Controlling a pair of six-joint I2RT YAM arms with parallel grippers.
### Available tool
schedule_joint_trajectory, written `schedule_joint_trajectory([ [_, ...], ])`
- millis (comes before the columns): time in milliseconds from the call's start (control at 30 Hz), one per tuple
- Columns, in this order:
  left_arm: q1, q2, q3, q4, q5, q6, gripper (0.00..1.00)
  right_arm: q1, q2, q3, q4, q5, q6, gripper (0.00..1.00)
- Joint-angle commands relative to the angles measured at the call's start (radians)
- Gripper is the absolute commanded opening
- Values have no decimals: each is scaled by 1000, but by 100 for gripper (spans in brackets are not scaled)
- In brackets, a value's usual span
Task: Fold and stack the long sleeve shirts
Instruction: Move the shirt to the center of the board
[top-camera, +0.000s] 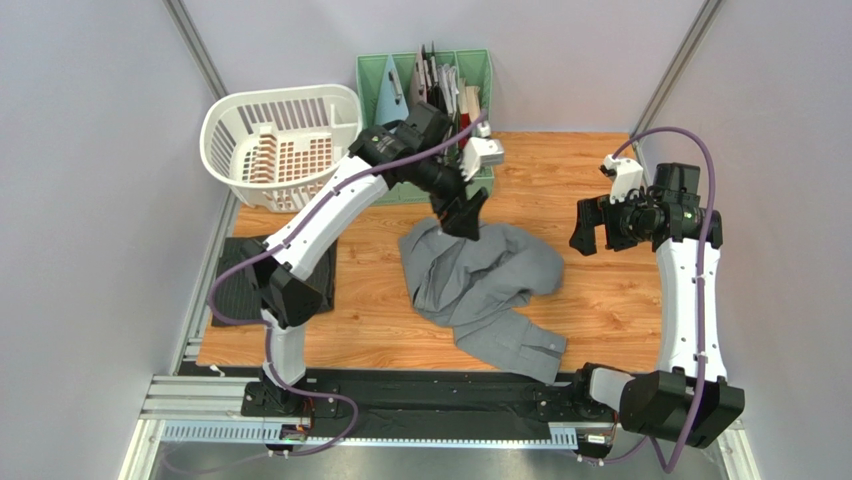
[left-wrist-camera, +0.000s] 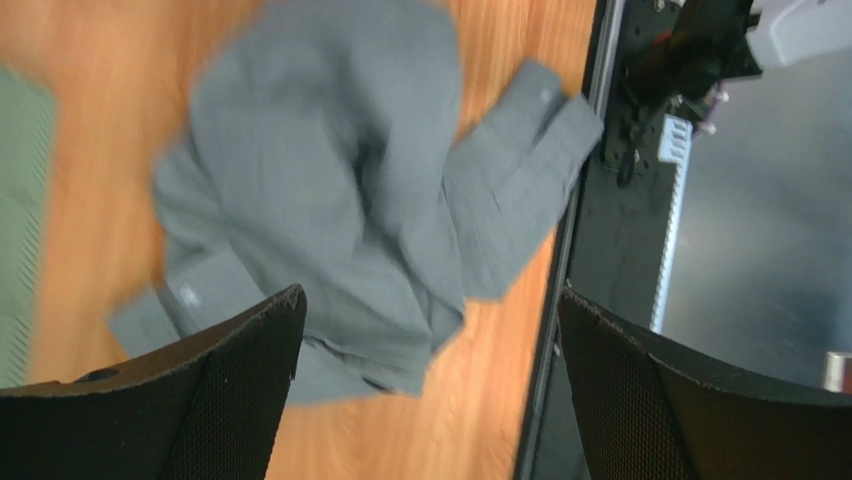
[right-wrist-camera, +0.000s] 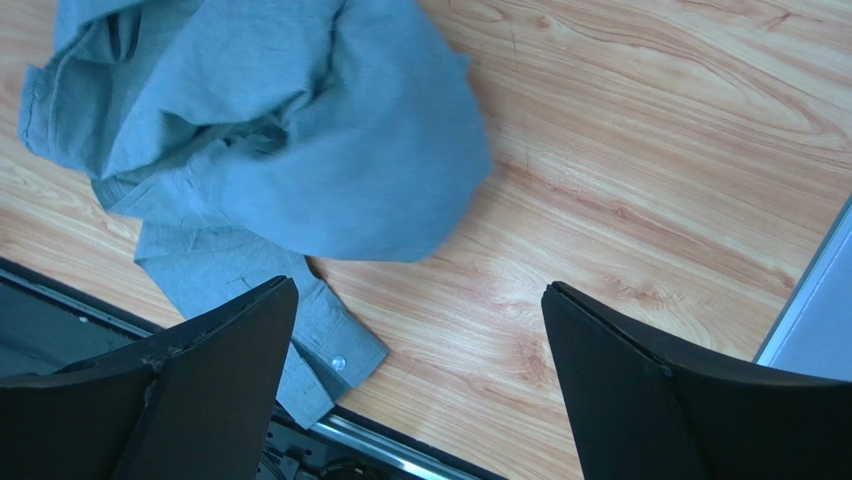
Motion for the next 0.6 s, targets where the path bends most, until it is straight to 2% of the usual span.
schedule_joint_trajectory([
  [0,282,-285,-284,43,112,7,99,18,-42,-33,-64,-42,-169,100],
  [33,328,-304,-322,8,101,74,99,39,-39,-44,-66,-28,-180,100],
  [133,398,-384,-494,3,107,130,97,197,-37,-105,-8,51,-204,100],
  [167,412,-405,-586,15,113,130,97,290,-24,-118,8,62,-217,100],
  [267,459,-460,-718,54,119,115,95,416,48,-130,46,91,-270,100],
  [367,475,-474,-789,54,101,118,93,552,114,-136,136,185,-306,100],
  [433,475,-500,-829,97,83,112,93,597,196,-115,163,212,-319,100],
  [567,470,-494,-904,163,49,86,93,636,302,-35,104,148,-375,92],
])
